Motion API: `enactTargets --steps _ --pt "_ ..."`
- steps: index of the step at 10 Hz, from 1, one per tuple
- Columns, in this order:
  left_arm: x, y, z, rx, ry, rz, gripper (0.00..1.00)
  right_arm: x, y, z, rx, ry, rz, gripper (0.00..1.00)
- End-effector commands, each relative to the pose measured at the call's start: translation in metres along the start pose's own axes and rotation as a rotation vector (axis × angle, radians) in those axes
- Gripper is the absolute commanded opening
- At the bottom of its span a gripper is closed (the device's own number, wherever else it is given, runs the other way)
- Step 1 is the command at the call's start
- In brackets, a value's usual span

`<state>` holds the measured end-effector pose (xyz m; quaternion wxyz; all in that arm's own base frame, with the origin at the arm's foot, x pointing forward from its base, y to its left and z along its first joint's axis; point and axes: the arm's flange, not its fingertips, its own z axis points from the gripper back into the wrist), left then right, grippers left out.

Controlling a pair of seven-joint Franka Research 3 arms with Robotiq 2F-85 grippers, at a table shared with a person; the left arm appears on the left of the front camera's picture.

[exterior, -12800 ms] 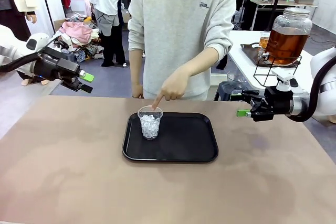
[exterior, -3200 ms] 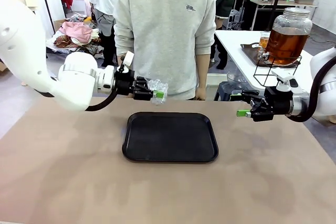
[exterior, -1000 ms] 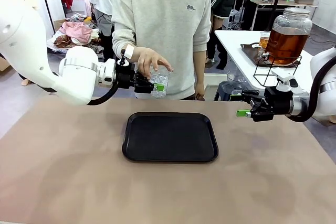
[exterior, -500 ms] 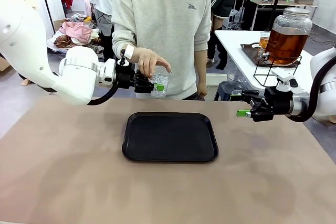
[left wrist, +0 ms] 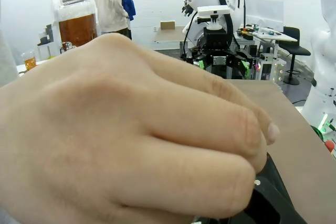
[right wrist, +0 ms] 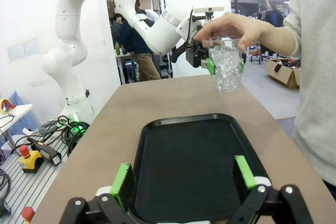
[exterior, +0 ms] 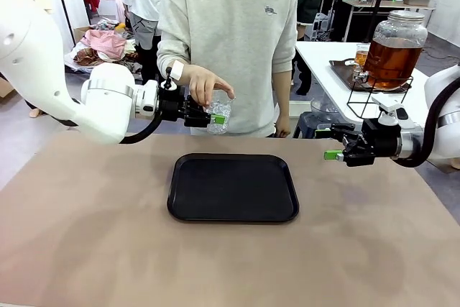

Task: Pour the drink into the iced cup.
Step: Open the gripper to release the iced cup you were holding.

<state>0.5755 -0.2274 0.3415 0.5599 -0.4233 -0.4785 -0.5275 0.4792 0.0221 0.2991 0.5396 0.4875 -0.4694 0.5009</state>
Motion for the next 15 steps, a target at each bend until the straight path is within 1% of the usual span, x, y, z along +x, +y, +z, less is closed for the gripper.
enactTargets --steps 1,7,8,9,10,13,15 --pt "0.002 -0.002 0.0 0.001 -0.002 -0.001 0.62 0.003 -0.001 -0.001 -0.003 0.001 0.007 1.0" --pt "0.002 -0.002 0.0 0.001 -0.002 -0.001 0.62 0.003 -0.001 -0.001 -0.003 0.001 0.007 1.0" --pt "0.0 0.0 0.0 0.0 0.0 0.0 0.64 0.003 -0.001 -0.001 -0.003 0.001 0.007 1.0" --pt "0.0 0.001 0.001 0.003 0.004 0.003 0.8 0.003 -0.001 -0.001 -0.003 0.001 0.007 1.0" --pt "-0.001 0.001 0.003 0.005 0.005 0.001 1.0 0.003 -0.001 -0.001 -0.003 0.001 0.007 1.0" --pt "-0.004 -0.002 0.014 -0.013 -0.006 0.001 1.0 0.003 -0.001 -0.001 -0.003 0.001 0.007 1.0" --pt "-0.008 -0.012 0.033 0.004 -0.016 0.017 1.0 0.003 -0.001 -0.001 -0.003 0.001 0.007 1.0"
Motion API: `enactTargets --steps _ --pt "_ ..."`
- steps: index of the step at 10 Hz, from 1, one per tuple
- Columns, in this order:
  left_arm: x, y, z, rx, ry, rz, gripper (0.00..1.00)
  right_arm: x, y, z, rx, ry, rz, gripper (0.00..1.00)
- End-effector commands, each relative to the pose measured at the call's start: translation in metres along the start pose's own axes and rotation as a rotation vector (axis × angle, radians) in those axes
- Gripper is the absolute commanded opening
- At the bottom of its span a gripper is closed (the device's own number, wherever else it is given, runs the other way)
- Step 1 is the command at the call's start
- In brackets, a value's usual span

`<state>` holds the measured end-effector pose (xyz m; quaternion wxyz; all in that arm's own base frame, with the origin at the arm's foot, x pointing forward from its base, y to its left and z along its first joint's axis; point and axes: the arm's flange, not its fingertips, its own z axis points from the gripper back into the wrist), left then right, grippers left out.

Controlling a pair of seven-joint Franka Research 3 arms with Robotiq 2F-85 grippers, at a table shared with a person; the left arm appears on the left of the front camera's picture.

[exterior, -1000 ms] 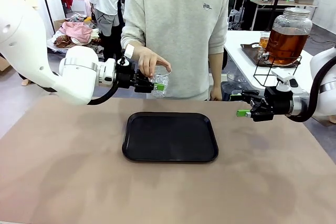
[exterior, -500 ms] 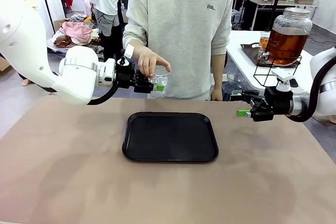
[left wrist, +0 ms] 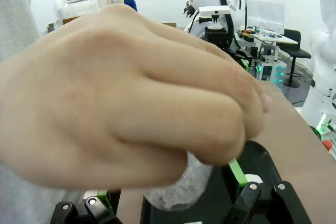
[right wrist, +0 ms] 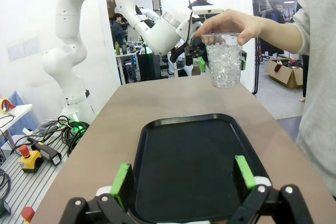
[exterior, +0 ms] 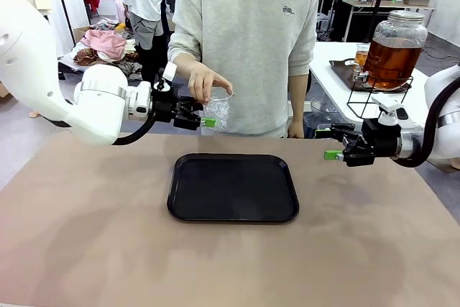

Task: Pour the drink into the iced cup.
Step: Open the gripper to release the iced cup you were holding.

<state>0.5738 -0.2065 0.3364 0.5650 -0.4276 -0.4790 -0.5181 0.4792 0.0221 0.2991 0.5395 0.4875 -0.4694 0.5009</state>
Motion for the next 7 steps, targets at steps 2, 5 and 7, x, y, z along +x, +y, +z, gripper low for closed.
enactTargets --steps 2,5,7 --pt "-0.007 -0.023 0.043 0.029 -0.02 0.023 1.0 0.003 -0.001 -0.001 -0.003 0.001 0.007 1.0" --pt "-0.019 -0.047 0.098 0.051 0.011 0.015 1.0 0.003 -0.001 -0.001 -0.003 0.001 0.007 1.0" --pt "-0.029 -0.066 0.132 0.048 0.016 -0.014 1.0 0.003 -0.001 -0.001 -0.003 0.001 0.007 1.0"
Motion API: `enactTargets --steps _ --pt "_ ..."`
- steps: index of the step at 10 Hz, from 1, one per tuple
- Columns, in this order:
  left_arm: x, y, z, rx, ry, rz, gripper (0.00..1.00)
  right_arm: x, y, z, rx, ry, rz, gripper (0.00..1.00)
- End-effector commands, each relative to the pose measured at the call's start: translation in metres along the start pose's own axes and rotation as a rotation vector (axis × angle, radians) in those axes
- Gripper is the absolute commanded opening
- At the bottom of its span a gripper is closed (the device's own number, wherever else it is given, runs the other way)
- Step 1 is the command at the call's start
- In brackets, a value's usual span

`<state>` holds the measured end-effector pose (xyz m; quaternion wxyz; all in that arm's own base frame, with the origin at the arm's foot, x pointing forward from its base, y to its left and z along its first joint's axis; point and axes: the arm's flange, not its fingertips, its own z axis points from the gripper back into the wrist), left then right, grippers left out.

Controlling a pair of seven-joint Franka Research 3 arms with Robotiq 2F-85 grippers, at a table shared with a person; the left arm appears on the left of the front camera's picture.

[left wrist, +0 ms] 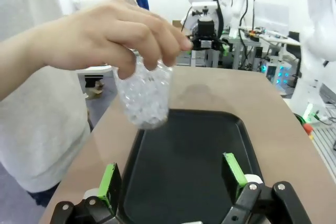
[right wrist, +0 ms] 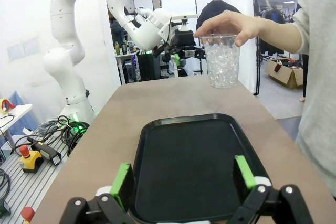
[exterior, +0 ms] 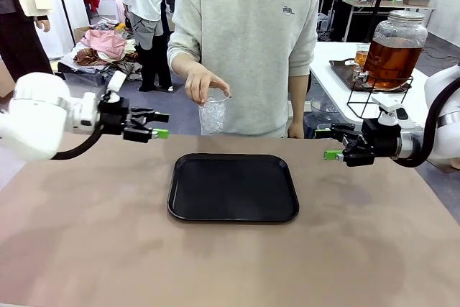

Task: Pour the drink into the iced cup.
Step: Open the gripper to release the iced cup you were holding.

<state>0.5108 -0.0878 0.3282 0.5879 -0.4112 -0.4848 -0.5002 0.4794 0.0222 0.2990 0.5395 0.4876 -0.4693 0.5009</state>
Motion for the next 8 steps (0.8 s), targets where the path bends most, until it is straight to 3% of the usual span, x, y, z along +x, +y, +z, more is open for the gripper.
enactTargets --steps 1,4,5,8 --pt "-0.005 -0.021 0.024 -0.02 0.008 -0.04 1.0 0.003 -0.001 -0.001 -0.003 0.001 0.007 1.0" --pt "-0.019 -0.039 0.041 0.014 -0.019 -0.058 1.0 0.003 -0.001 -0.001 -0.003 0.001 0.007 1.0" --pt "-0.014 -0.024 0.033 0.002 0.01 -0.026 1.0 0.003 -0.001 -0.001 -0.003 0.001 0.007 1.0" --pt "-0.014 -0.024 0.033 0.002 0.01 -0.026 1.0 0.003 -0.001 -0.001 -0.003 0.001 0.007 1.0"
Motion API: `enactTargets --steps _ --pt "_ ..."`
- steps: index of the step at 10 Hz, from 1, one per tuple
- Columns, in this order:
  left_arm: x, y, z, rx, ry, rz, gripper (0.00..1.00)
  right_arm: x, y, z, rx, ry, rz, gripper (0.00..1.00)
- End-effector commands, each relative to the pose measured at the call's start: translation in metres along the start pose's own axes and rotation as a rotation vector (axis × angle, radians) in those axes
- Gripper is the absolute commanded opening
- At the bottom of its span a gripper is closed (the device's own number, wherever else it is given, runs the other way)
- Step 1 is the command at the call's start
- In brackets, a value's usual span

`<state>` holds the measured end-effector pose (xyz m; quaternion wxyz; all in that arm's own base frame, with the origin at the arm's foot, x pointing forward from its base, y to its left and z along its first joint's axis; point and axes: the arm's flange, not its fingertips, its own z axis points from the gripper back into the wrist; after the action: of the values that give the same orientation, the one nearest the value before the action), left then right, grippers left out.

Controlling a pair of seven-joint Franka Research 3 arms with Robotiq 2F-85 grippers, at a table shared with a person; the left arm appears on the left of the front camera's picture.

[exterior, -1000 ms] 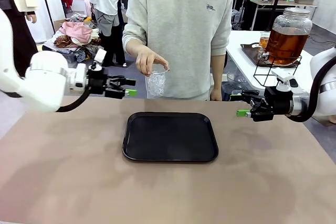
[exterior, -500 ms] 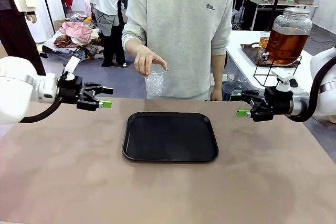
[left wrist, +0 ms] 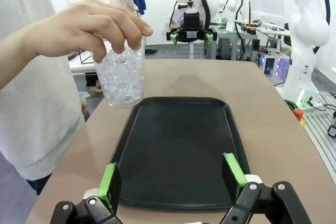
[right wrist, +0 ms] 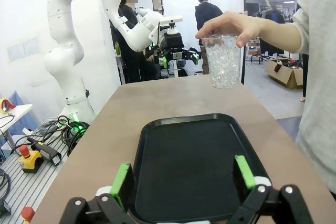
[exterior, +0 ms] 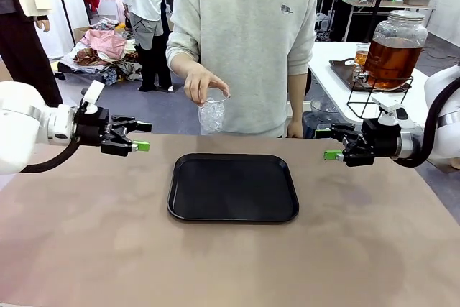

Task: Pour the drink into the iced cup.
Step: Open the gripper to release the iced cup you were holding.

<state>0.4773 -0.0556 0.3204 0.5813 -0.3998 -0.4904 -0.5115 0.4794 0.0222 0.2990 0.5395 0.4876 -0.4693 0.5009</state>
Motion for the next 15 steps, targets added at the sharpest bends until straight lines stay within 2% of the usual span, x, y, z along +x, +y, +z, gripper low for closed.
enactTargets --steps 1,15 --pt "0.0009 0.0039 -0.0016 0.0 0.002 0.01 1.0 0.0031 -0.0007 -0.0005 -0.003 0.001 0.007 1.0" --pt "0.0009 0.0039 -0.0016 0.0 0.002 0.01 1.0 0.0031 -0.0007 -0.0005 -0.003 0.001 0.007 1.0"
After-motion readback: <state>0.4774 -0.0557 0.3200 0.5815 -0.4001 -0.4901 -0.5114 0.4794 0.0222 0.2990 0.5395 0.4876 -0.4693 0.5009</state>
